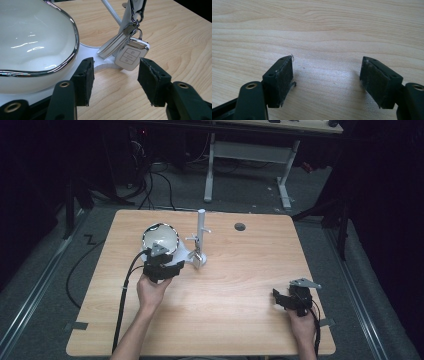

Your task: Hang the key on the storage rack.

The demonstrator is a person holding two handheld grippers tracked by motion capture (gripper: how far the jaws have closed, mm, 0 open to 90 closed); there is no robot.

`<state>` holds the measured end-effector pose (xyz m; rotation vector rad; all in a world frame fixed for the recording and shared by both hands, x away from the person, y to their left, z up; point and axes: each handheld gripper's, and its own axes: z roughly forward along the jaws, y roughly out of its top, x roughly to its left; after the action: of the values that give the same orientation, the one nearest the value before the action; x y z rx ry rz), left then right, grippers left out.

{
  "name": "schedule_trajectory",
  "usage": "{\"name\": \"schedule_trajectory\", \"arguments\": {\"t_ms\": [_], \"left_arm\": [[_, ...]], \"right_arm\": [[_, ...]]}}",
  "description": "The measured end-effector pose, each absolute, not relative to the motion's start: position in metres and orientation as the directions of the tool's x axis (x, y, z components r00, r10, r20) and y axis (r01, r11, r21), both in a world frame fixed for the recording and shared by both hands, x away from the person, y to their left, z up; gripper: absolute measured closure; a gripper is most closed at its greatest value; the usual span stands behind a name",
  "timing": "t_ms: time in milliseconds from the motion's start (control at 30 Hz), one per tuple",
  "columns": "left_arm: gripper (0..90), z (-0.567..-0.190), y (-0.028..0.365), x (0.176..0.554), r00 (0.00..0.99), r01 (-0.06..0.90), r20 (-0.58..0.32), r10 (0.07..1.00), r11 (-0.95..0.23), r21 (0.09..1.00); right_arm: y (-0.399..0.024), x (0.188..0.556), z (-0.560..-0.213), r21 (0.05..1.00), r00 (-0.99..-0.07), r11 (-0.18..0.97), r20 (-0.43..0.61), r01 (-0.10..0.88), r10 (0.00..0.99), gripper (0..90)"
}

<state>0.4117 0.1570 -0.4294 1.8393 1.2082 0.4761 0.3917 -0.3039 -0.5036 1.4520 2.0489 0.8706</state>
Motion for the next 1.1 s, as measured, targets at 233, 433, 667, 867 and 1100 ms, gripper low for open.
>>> {"name": "schedule_trajectory", "arguments": {"t_ms": [233, 433, 667, 867, 1100], "left_arm": [[45.8, -0.425, 0.159, 0.407, 0.466, 0.542, -0.135, 0.874, -0.162, 0.825], [45.1, -0.423, 0.161, 0.404, 0.464, 0.540, -0.128, 0.877, -0.165, 0.826], [44.7, -0.420, 0.163, 0.400, 0.464, 0.534, -0.119, 0.878, -0.170, 0.828], [44.3, -0.419, 0.166, 0.397, 0.461, 0.529, -0.128, 0.878, -0.156, 0.834], [44.1, -0.420, 0.174, 0.392, 0.445, 0.529, -0.140, 0.885, -0.134, 0.838]], "right_arm": [[-0.304, 0.392, -0.504, 0.730, -0.323, 0.235, -0.021, 0.641, 0.946, 26.9], [-0.304, 0.392, -0.504, 0.730, -0.323, 0.235, -0.021, 0.642, 0.946, 26.9], [-0.304, 0.392, -0.504, 0.730, -0.322, 0.235, -0.021, 0.642, 0.946, 26.9], [-0.304, 0.392, -0.504, 0.730, -0.323, 0.235, -0.021, 0.642, 0.946, 26.9], [-0.304, 0.392, -0.504, 0.730, -0.323, 0.235, -0.021, 0.642, 0.946, 26.9]]}}
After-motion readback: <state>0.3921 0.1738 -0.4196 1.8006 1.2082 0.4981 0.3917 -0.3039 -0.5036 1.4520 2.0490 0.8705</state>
